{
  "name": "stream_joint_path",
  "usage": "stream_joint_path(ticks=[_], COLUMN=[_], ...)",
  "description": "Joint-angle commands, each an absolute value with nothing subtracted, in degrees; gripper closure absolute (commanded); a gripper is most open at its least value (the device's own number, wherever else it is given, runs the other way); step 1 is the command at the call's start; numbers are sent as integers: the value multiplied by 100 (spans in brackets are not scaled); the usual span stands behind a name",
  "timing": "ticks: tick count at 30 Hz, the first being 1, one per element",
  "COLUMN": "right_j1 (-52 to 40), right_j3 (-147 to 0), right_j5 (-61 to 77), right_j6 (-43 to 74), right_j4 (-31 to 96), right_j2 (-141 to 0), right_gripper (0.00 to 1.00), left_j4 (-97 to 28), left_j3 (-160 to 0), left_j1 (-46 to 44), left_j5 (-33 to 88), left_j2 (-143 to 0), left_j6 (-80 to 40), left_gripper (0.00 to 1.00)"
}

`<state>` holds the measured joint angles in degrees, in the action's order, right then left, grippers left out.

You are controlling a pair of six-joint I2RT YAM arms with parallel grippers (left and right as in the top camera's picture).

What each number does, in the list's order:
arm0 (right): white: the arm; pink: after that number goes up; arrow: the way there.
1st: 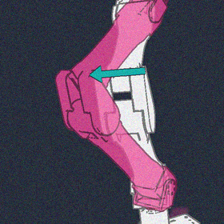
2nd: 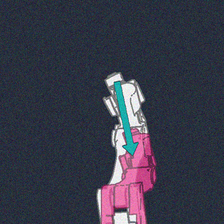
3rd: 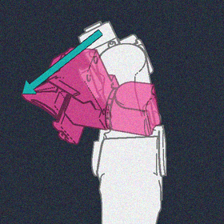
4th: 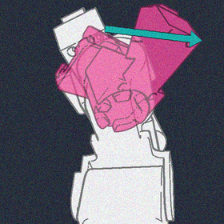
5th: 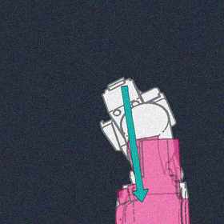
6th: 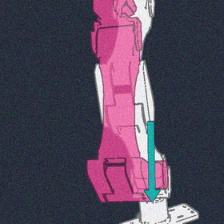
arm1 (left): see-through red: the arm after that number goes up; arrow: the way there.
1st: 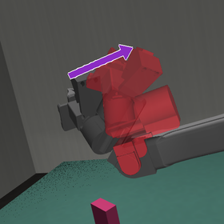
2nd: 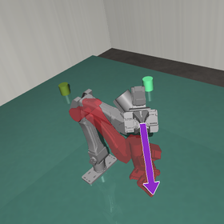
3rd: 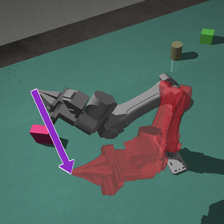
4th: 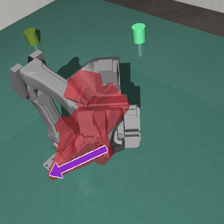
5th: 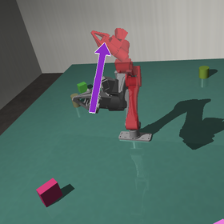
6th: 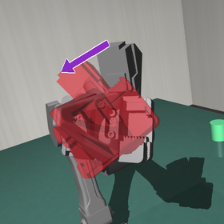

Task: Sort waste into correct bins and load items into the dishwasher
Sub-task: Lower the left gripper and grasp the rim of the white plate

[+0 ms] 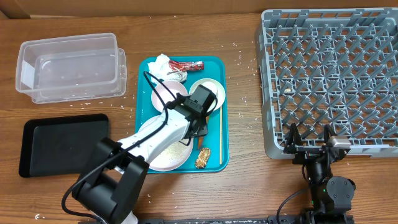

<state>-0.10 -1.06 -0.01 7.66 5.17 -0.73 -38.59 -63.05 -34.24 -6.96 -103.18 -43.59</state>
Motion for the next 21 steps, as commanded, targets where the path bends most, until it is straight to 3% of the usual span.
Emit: stream_joint_path(ticks=[1,7,11,21], right_j1=[-47,-47,-47,-47], right_j3=[-45,-45,-45,-45], right_j5=[12,10,12,12], right_j6=[744,744,744,744], right_j4=[480,480,482,480], right_j2=[-16,-16,-16,-16], right_gripper=[0,0,0,0], left_j4=[-3881,-3916,-3922,-4309], left_j3=[-6386,-6386,-6386,-6539], left_j1=[-3454,-3454,-3454,-3454], left_j5=[-989,-965,-941,-943], left_j2=[-10495,-10565,-10565,-10562], left_j6=[-4438,-4440,-4438,-4438], left_gripper=[50,51,60,61])
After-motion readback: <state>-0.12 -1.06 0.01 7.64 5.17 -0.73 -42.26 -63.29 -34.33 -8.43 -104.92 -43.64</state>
